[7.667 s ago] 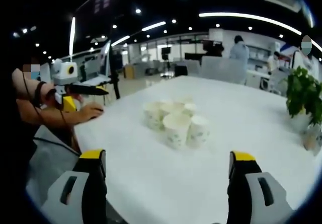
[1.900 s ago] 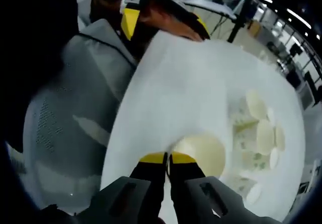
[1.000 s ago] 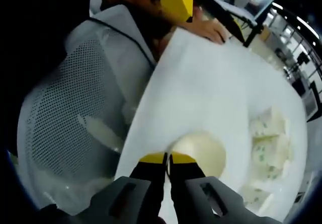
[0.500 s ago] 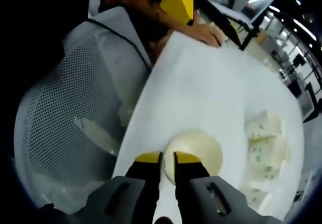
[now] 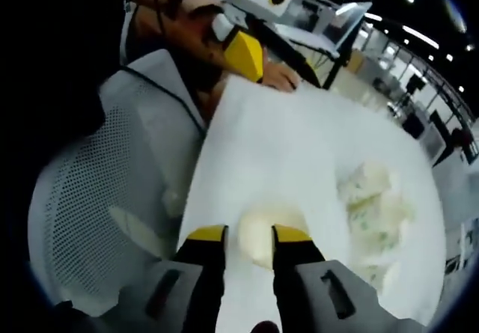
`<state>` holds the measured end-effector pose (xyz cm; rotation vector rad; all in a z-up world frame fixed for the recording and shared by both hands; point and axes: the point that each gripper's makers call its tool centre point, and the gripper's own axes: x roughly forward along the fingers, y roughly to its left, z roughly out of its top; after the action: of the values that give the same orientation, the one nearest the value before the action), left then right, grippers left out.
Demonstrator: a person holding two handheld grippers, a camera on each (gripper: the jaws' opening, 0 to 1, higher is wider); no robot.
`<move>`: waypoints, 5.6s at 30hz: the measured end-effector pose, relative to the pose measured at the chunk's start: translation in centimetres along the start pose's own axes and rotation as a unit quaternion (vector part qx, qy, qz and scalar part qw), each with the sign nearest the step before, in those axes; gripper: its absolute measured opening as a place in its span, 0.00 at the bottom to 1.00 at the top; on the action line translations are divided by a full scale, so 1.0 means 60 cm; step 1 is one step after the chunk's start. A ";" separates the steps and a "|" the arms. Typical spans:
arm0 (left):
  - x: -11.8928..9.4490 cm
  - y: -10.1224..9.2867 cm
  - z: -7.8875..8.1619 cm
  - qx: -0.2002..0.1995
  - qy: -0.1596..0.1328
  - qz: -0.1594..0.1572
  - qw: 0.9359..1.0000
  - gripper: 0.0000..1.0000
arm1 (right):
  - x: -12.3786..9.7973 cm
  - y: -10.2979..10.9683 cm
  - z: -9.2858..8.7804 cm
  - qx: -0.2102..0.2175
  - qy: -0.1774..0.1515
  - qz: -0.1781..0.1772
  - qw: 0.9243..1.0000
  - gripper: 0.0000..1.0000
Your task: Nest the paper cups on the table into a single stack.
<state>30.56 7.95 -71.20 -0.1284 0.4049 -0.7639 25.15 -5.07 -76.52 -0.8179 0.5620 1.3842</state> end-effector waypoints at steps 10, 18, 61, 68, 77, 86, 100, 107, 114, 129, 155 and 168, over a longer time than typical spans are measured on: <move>0.007 -0.006 0.002 0.004 0.003 -0.012 1.000 0.98 | -0.023 -0.009 -0.020 0.086 -0.027 -0.056 0.994 0.32; 0.010 -0.013 0.004 0.009 0.007 -0.022 1.000 0.98 | -0.034 -0.010 -0.029 0.139 -0.043 -0.091 0.985 0.47; 0.044 0.034 0.028 0.016 0.030 0.016 0.999 0.76 | -0.027 -0.010 -0.054 0.199 -0.065 -0.168 0.963 0.99; 0.074 0.049 0.028 0.010 0.040 0.014 0.999 0.70 | -0.029 -0.009 -0.056 0.216 -0.075 -0.160 0.960 0.99; 0.117 0.081 0.023 0.023 0.074 0.030 0.997 0.62 | -0.053 -0.036 -0.065 0.232 -0.091 -0.180 0.952 0.97; 0.163 0.121 0.027 0.014 0.093 0.051 0.994 0.62 | -0.073 -0.038 -0.078 0.231 -0.100 -0.185 0.950 0.94; 0.216 0.164 0.028 -0.002 0.122 0.071 0.990 0.57 | -0.074 -0.054 -0.088 0.252 -0.115 -0.188 0.942 0.95; 0.229 0.187 0.024 -0.022 0.123 0.089 0.988 0.53 | -0.072 -0.046 -0.098 0.264 -0.113 -0.184 0.940 0.95; 0.234 0.203 0.012 -0.042 0.134 0.103 0.985 0.47 | -0.074 -0.034 -0.100 0.273 -0.117 -0.181 0.938 0.94; 0.251 0.194 0.004 -0.050 0.163 0.098 0.980 0.34 | -0.079 -0.027 -0.115 0.312 -0.129 -0.185 0.923 0.94; 0.249 0.176 -0.012 -0.042 0.195 0.084 0.976 0.02 | -0.090 -0.033 -0.129 0.320 -0.135 -0.199 0.916 0.93; 0.223 0.167 0.006 -0.037 0.192 0.070 0.978 0.01 | -0.094 -0.042 -0.139 0.324 -0.131 -0.212 0.913 0.93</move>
<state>45.90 5.83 -77.58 -0.0200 0.8009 -0.6342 27.88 -15.08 -76.87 -0.1848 0.5450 0.8023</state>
